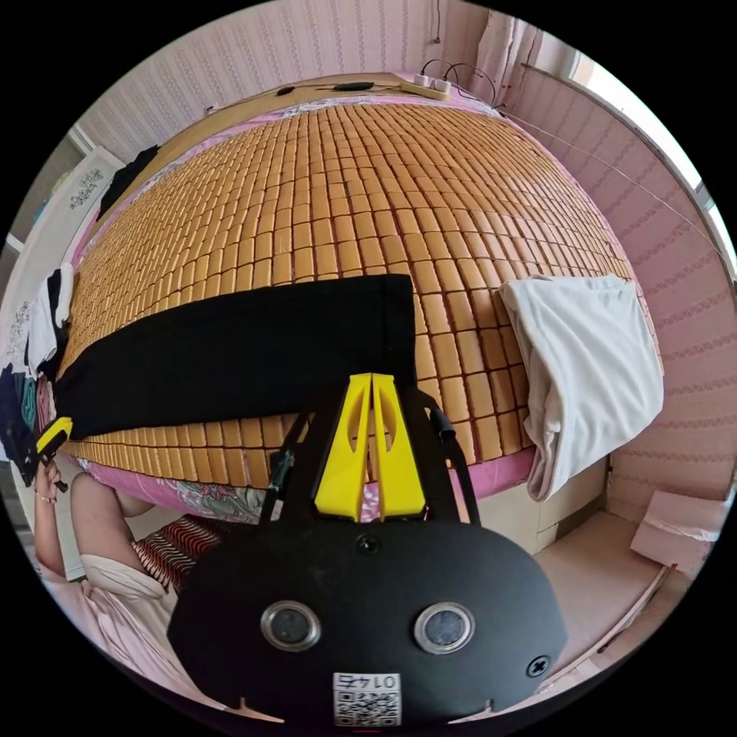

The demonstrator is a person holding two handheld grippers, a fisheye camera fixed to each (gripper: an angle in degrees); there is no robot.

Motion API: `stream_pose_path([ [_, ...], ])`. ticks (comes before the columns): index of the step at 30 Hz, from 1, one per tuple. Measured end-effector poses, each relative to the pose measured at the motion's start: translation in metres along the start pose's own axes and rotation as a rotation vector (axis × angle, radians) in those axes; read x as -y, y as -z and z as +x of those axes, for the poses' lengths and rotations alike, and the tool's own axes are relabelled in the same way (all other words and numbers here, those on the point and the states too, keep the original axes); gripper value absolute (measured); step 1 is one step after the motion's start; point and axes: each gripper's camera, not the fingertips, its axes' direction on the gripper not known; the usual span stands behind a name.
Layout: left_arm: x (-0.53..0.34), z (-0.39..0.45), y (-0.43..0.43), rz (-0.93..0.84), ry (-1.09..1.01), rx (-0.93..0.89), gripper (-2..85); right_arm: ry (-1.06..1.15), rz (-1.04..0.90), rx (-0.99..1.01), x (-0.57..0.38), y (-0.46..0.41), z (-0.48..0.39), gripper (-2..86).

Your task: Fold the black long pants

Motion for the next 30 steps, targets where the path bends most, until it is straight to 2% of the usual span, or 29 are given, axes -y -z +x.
stream_pose_path([
  [3, -0.016, -0.071, 0.003, -0.016, 0.204, 0.159, 1.2, 0.051, -0.022, -0.070, 0.011, -0.001, -0.017, -0.4],
  [5, -0.025, -0.103, -0.007, -0.095, 0.282, 0.219, 0.5, 0.076, -0.036, -0.103, 0.017, -0.003, -0.025, -0.4],
  [6, -0.033, -0.120, -0.019, -0.200, 0.324, 0.270, 0.2, 0.095, -0.045, -0.121, 0.021, -0.004, -0.030, -0.4],
  [10, -0.054, -0.143, -0.014, -0.154, 0.380, 0.157, -0.3, 0.137, -0.068, -0.166, 0.033, -0.007, -0.047, -0.4],
  [17, -0.061, -0.150, -0.016, -0.163, 0.300, 0.190, -0.8, 0.139, -0.098, -0.171, 0.052, -0.009, -0.059, -0.5],
  [22, -0.062, -0.164, -0.006, -0.147, 0.360, 0.152, -0.8, 0.123, -0.096, -0.135, 0.063, -0.009, -0.058, -0.6],
  [26, -0.052, -0.128, 0.036, -0.039, 0.222, 0.281, -1.0, 0.043, -0.080, -0.137, 0.070, 0.008, -0.056, -0.7],
  [29, -0.034, -0.063, 0.056, 0.017, 0.004, 0.168, -1.0, 0.141, 0.028, -0.129, 0.076, 0.035, -0.100, -0.5],
  [30, -0.026, -0.030, 0.052, 0.030, -0.070, 0.071, -1.0, 0.232, 0.059, -0.078, 0.080, 0.041, -0.133, -0.4],
])
